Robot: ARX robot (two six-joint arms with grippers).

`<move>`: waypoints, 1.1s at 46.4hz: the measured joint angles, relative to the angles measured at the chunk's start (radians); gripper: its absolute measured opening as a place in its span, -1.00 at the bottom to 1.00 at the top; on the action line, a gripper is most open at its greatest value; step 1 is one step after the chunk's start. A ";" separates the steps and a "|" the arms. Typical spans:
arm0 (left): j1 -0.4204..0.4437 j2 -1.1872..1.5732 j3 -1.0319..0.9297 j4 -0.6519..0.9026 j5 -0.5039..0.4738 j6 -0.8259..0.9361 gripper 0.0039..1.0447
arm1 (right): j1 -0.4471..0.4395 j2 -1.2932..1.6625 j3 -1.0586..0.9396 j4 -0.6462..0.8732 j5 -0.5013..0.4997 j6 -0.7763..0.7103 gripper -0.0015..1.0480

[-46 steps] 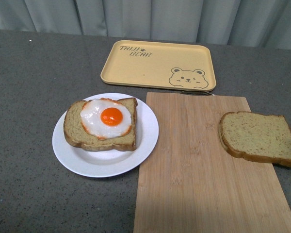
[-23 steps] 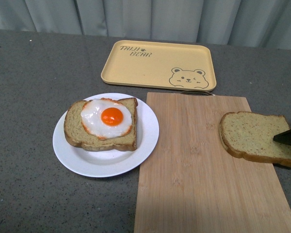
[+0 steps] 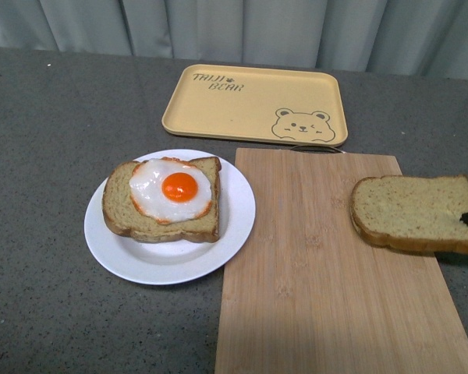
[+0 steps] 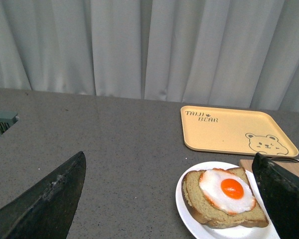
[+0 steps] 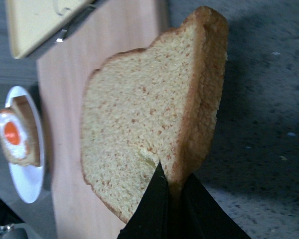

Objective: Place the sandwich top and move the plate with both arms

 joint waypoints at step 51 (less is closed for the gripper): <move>0.000 0.000 0.000 0.000 0.000 0.000 0.88 | 0.697 0.280 0.232 0.562 0.051 0.663 -0.95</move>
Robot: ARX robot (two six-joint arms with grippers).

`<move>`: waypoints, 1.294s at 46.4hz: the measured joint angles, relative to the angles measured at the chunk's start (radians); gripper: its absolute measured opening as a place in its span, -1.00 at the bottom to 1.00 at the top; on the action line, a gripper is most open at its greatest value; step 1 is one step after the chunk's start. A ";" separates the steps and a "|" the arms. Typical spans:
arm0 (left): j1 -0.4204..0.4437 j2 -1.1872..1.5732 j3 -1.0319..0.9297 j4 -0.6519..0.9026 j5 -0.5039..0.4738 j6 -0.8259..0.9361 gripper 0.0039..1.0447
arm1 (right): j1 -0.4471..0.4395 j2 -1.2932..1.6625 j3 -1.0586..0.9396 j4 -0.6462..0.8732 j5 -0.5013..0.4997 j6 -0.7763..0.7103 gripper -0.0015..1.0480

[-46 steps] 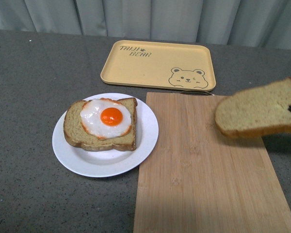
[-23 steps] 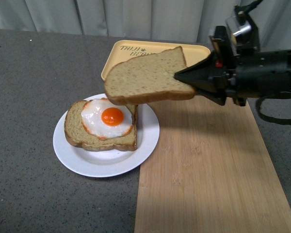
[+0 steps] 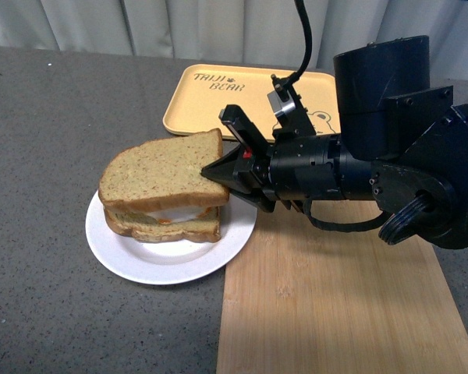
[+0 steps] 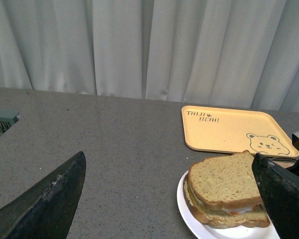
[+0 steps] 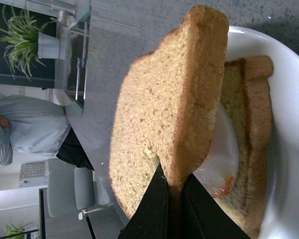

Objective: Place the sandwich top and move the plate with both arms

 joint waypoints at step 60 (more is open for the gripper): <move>0.000 -0.001 0.000 0.000 0.000 0.000 0.88 | -0.081 -0.181 -0.492 0.661 0.903 -0.666 -0.98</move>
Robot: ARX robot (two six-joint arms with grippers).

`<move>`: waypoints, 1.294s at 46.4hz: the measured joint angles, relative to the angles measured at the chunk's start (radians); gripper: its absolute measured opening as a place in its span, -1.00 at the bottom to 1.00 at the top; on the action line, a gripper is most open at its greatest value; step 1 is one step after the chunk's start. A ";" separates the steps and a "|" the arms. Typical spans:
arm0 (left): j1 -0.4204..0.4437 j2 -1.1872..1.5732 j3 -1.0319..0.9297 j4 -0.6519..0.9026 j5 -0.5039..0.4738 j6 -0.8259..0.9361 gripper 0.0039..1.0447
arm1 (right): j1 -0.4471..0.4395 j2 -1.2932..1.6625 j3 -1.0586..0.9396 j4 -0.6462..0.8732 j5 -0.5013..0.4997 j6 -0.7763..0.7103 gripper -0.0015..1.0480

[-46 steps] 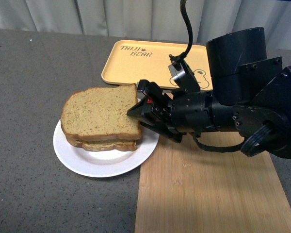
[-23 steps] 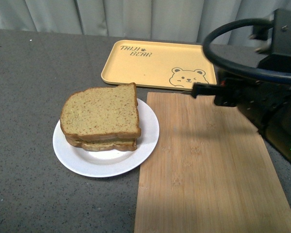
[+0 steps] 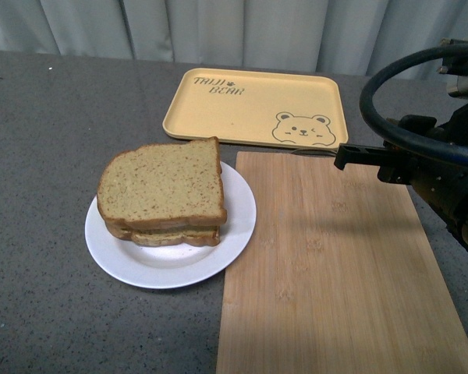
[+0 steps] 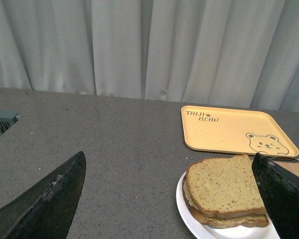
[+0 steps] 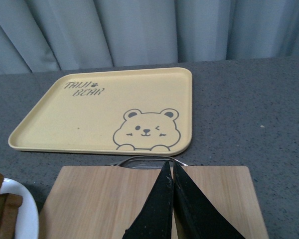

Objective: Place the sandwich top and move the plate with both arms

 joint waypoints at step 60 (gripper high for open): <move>0.001 -0.003 0.000 -0.002 0.000 0.001 0.88 | -0.336 -1.731 -0.497 -1.031 -0.199 -0.199 -0.98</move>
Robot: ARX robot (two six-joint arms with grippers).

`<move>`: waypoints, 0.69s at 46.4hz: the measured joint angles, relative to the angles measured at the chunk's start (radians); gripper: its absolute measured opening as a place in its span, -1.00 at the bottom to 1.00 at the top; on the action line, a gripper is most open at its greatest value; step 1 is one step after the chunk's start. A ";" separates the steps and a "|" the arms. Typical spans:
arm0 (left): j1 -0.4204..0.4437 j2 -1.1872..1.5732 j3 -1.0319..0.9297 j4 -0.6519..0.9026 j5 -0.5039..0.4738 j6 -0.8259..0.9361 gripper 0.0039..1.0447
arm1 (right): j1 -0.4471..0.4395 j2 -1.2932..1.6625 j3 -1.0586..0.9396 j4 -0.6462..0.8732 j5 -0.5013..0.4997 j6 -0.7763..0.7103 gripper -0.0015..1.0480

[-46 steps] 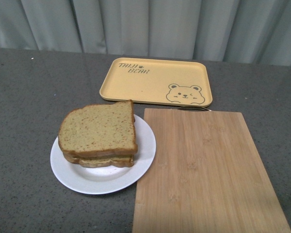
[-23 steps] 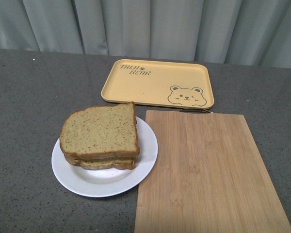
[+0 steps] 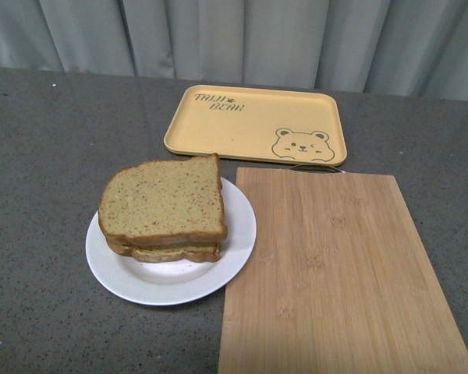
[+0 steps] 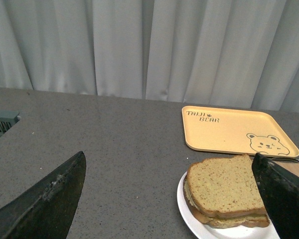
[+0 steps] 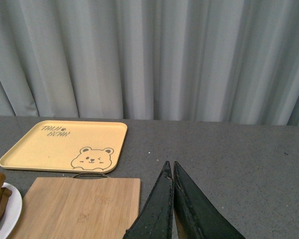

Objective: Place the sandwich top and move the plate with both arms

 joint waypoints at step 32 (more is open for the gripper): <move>0.000 0.000 0.000 0.000 0.000 0.000 0.88 | 0.000 -0.309 0.000 -0.343 0.000 -0.001 -0.98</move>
